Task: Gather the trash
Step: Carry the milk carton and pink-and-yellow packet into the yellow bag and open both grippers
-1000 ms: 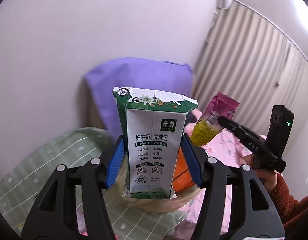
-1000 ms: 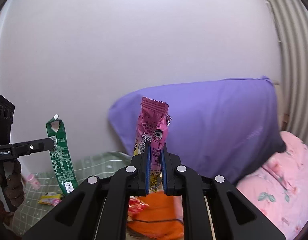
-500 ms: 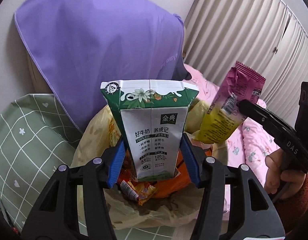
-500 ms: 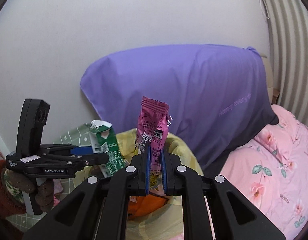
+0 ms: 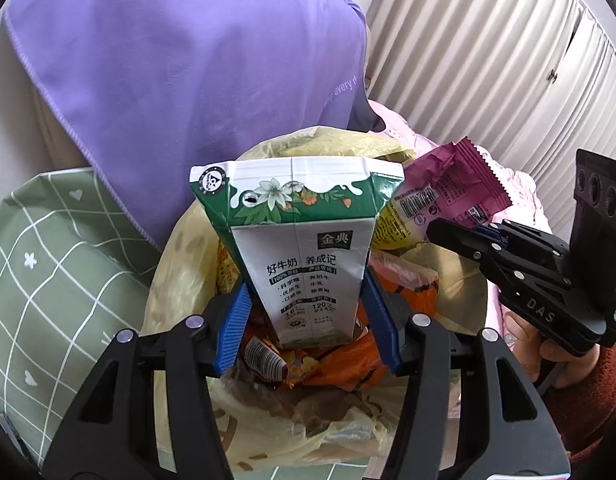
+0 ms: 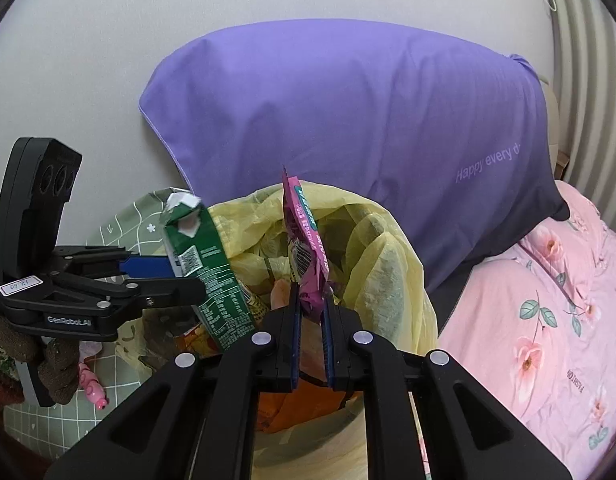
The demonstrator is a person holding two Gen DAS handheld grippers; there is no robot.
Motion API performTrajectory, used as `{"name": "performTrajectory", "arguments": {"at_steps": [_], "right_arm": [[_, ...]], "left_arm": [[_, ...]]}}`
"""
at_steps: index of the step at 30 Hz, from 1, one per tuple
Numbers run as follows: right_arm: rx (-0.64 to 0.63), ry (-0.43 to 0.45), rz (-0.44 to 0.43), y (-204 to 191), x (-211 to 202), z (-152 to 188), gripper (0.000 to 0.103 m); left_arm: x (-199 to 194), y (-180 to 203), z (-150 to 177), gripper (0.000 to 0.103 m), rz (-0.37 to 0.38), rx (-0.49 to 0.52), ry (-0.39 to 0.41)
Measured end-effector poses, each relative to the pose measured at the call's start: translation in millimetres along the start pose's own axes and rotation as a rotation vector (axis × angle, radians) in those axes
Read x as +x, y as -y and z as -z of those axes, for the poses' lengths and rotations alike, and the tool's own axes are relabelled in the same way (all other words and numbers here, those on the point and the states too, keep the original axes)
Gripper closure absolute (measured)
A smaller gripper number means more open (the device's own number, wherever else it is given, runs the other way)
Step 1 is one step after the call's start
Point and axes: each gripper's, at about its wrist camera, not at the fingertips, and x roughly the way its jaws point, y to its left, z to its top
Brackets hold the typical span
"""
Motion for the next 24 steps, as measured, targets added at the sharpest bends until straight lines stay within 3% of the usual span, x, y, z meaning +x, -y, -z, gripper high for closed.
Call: {"name": "performTrajectory", "arguments": {"at_steps": [6,12,16,17,20,24], "right_arm": [[0.025,0.031,-0.014,0.3,-20.4,-3.8,0.092],[0.016,-0.003,0.005,-3.8,-22.1,-4.9,0.092],[0.034,-0.011,0.016,0.5,-18.0,0.6,0.091],[0.034,-0.011,0.021,1.0,-17.8,1.5,0.089],[0.029,-0.020,0.025,1.0,-20.2,3.6,0.067],[0.015,-0.002,0.044,-4.1,-31.8,5.3,0.062]], "left_arm": [[6.6,2.6,-7.5,0.051,-0.010,-0.001,-0.009],[1.0,3.5,-10.1,0.051,-0.008,-0.013,-0.016],[-11.9,0.3,-9.3,0.047,0.046,-0.047,0.008],[-14.5,0.5,-9.2,0.044,0.053,-0.049,0.017],[-27.6,0.9,-9.8,0.039,0.034,-0.058,0.056],[-54.3,-3.3,-5.2,0.031,0.016,-0.105,0.121]]}}
